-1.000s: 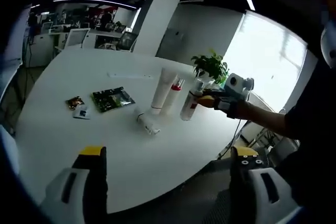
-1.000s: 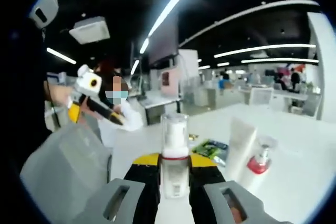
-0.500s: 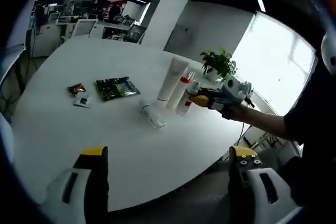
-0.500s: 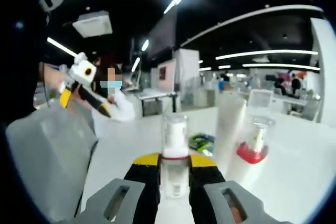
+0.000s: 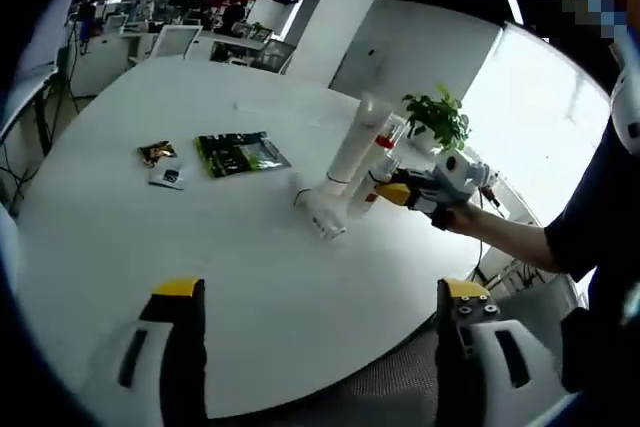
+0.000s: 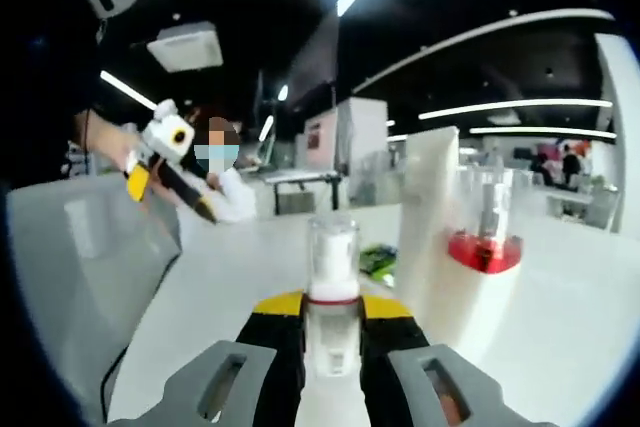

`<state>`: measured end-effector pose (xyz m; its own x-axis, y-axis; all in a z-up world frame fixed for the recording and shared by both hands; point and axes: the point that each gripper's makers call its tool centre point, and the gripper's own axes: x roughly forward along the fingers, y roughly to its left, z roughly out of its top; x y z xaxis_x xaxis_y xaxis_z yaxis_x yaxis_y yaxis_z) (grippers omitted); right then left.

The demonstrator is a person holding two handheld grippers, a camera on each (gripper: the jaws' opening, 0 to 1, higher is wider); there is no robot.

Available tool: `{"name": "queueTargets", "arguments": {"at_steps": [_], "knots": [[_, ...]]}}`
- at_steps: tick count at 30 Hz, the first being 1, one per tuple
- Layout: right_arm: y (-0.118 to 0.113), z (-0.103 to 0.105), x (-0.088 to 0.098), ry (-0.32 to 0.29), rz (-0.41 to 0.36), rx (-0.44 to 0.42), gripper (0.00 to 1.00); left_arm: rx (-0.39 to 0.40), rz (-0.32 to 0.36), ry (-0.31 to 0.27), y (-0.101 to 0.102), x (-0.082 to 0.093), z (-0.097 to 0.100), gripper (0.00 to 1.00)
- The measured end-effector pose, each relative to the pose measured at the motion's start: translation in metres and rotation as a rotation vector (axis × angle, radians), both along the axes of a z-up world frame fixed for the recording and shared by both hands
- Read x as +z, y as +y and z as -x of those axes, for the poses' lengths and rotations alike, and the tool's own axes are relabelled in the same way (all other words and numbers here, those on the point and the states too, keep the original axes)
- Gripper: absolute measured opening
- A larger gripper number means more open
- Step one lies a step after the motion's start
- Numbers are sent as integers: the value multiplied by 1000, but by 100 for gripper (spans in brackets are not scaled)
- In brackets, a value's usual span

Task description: Arrange the skincare products in the storage area until every visible bottle or jar stands upright without overlapping.

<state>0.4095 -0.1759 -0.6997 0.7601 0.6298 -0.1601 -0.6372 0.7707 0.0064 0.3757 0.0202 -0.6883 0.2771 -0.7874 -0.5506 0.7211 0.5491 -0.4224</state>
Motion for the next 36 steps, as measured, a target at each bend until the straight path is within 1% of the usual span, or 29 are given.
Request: {"name": "queueTargets", "arguments": {"at_steps": [3, 6, 11, 17, 20, 30, 36], "knots": [[3, -2, -6, -4, 26, 22, 10, -2, -8, 7, 1, -6, 1, 90], [4, -5, -11, -3, 26, 30, 10, -4, -22, 10, 2, -12, 2, 90], [-4, -16, -15, -12, -6, 19, 10, -6, -30, 18, 5, -19, 3, 90], [-5, -22, -18, -18, -17, 16, 11, -14, -35, 34, 6, -26, 8, 90], [-6, -25, -19, -23, -7, 13, 11, -28, -52, 34, 6, -29, 10, 90], [-5, -27, -22, -25, 57, 16, 12, -28, -49, 39, 8, -31, 10, 90], [-6, -25, -35, 16, 79, 13, 13, -34, -50, 40, 9, -32, 10, 90]]}}
